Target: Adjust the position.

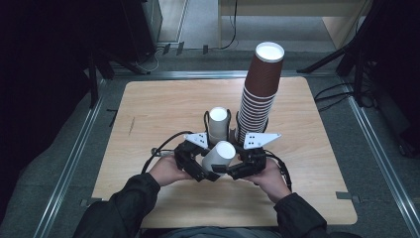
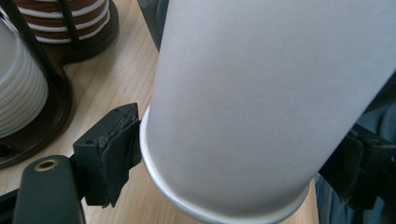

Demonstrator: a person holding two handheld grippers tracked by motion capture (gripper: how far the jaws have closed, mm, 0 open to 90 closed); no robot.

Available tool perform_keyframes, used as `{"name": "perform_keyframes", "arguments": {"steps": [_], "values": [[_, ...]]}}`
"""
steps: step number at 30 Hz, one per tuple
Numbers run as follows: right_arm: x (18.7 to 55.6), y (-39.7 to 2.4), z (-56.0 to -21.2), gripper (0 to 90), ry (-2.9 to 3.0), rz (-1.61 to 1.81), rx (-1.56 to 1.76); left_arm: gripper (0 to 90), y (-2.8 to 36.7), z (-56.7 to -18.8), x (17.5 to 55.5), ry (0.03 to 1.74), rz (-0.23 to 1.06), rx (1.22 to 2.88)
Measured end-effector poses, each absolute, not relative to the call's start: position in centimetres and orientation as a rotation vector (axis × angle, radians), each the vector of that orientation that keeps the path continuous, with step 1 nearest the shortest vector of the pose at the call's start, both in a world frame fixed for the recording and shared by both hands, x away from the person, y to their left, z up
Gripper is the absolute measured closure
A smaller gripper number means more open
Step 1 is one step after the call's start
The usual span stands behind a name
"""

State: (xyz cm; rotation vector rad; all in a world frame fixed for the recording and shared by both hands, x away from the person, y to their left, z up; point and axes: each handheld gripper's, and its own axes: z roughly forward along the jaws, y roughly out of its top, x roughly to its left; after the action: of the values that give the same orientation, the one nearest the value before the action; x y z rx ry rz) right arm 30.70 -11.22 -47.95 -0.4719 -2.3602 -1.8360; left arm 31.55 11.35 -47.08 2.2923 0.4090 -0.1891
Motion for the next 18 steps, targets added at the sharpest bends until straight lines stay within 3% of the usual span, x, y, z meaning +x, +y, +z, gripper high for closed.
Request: {"name": "perform_keyframes", "arguments": {"steps": [3,15,18], "values": [[30.7,-11.23,-47.93,29.3,-2.361,-1.834,-0.475,21.7,11.45,-47.0,31.56,0.389,-0.193,2.294],[30.72,-11.29,-47.72,29.9,-2.391,-1.814,-0.489,26.6,11.58,-46.94,31.62,0.393,-0.187,2.293],[30.68,-11.25,-47.59,26.7,-2.407,-1.807,-0.493,26.9,11.68,-46.94,31.73,0.388,-0.199,2.299]]}}
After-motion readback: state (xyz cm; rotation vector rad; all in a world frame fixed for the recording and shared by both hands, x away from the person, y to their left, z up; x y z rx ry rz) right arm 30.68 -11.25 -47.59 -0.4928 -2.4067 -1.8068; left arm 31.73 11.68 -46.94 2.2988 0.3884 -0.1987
